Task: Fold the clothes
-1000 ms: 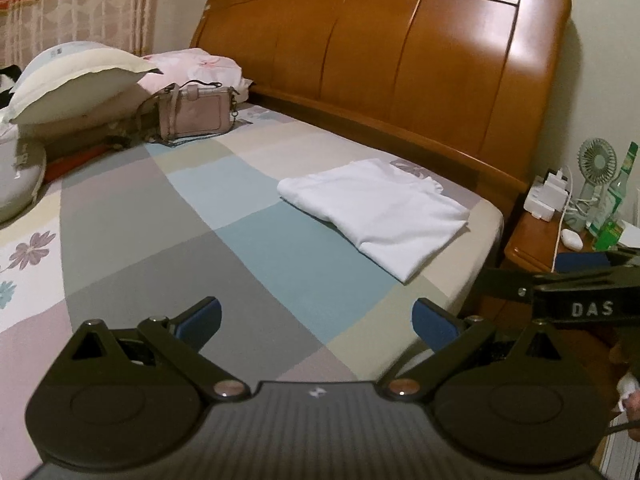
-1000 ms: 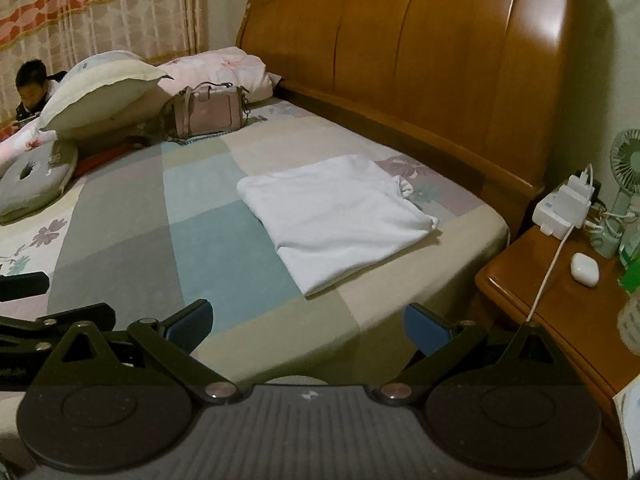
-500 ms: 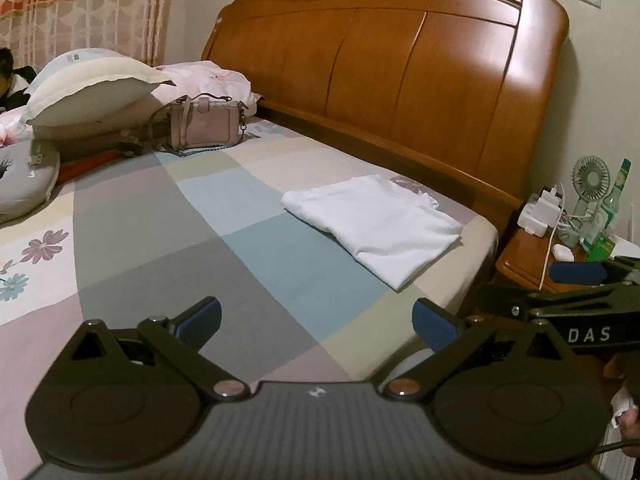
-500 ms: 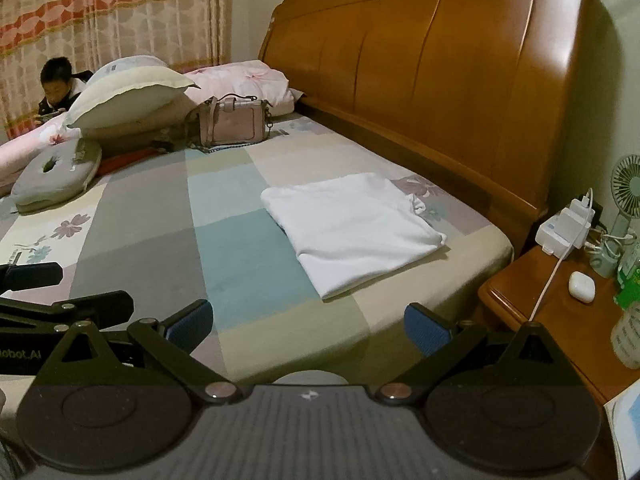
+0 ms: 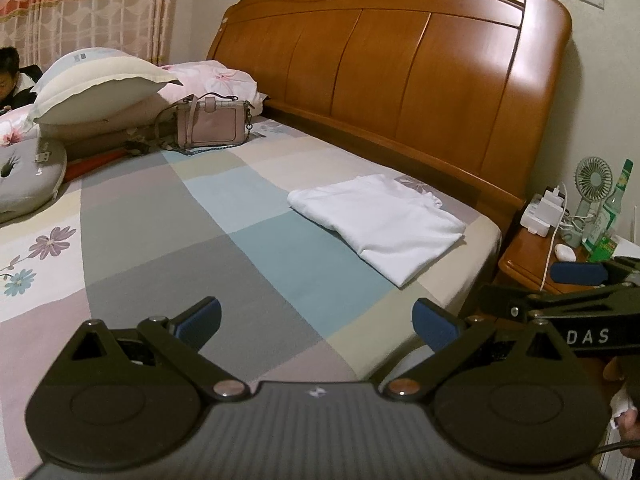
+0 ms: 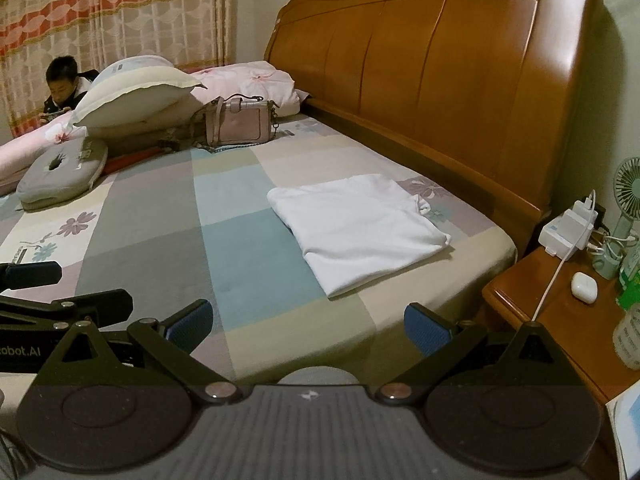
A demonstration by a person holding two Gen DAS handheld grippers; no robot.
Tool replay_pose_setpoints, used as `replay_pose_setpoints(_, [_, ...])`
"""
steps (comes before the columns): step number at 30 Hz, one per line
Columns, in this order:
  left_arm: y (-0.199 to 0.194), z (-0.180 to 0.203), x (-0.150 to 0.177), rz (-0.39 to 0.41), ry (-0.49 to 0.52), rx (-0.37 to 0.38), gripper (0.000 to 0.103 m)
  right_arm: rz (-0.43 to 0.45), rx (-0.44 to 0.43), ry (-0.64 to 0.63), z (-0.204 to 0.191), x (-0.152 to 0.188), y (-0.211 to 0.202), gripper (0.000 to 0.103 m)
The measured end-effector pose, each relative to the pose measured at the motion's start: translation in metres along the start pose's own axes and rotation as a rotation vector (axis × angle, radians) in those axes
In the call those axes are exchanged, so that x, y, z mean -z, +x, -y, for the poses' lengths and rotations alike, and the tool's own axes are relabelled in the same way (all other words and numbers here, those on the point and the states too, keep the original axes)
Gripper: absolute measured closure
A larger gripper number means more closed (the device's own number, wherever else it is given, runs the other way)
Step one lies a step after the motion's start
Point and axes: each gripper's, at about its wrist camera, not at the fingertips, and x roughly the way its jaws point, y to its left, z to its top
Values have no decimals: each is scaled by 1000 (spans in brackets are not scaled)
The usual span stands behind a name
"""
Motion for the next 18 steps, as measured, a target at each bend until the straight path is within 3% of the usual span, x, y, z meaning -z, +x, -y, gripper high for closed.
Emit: replay_pose_setpoints(18, [0,2,2,-4,4,-4,1,-7,1,3,-2,2,0,0])
